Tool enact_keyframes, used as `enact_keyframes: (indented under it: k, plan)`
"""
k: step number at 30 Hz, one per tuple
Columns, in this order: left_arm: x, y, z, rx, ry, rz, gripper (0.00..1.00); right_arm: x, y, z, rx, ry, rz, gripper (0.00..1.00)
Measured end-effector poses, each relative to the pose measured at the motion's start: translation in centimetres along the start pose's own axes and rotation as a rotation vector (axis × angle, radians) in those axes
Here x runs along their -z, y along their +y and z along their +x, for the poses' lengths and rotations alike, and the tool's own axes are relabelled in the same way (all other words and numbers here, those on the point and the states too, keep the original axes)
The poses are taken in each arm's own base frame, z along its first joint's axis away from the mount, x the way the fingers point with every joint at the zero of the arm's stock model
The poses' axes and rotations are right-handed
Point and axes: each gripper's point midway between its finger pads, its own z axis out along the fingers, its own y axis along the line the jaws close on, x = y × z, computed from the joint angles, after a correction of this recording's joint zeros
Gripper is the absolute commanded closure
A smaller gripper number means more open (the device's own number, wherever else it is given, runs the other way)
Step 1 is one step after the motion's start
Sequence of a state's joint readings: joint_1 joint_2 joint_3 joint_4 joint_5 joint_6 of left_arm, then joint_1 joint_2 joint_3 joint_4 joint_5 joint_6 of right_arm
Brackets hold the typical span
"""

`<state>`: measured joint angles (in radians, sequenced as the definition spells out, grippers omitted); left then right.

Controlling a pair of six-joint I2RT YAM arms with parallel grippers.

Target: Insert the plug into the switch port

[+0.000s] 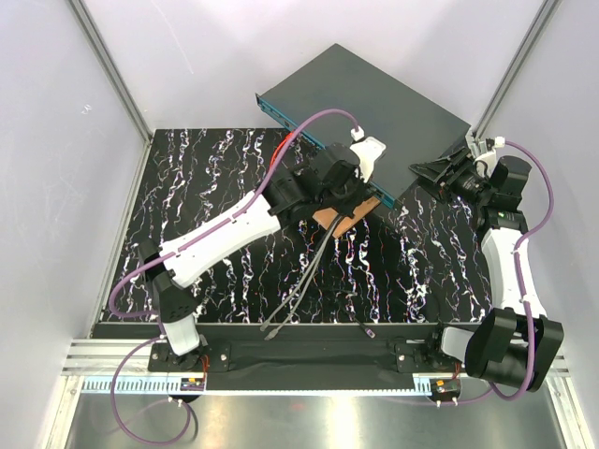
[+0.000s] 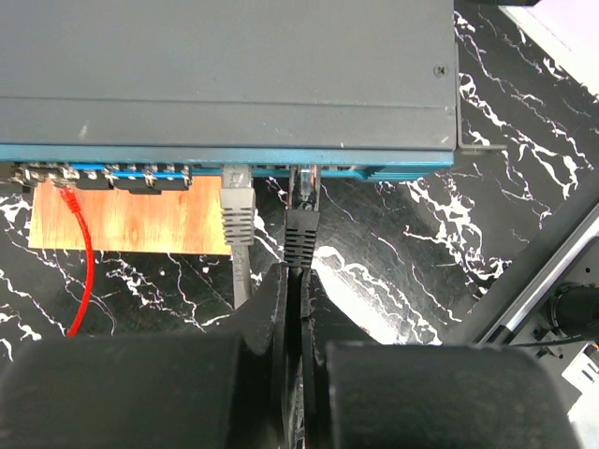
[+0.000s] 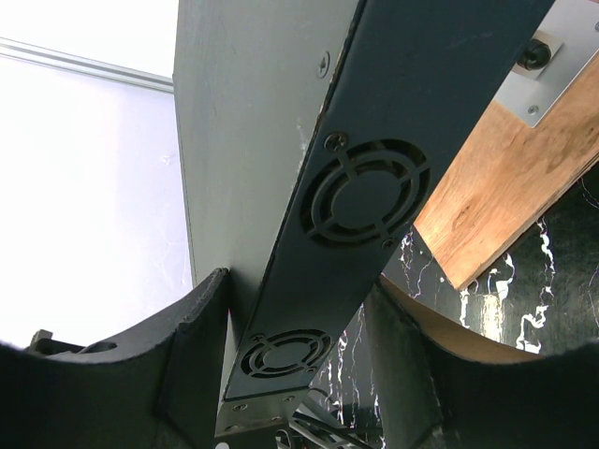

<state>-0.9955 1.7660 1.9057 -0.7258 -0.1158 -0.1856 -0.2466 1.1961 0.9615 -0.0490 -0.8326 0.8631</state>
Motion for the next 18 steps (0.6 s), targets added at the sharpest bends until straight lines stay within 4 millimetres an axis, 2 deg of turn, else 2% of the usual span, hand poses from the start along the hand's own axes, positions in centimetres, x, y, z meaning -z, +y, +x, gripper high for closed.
enact_keyframes:
  k: [11, 18]
  plan:
    - [0.02, 0.19, -0.42, 0.015, 0.011, -0.004, 1.0, -0.03, 0.04, 0.01, 0.001, 0.0, -0.001, 1.0]
    - [-0.52, -0.48, -0.38, 0.034, 0.021, 0.004, 1.0, -0.09, 0.08, -0.08, 0.003, -0.005, -0.001, 1.0]
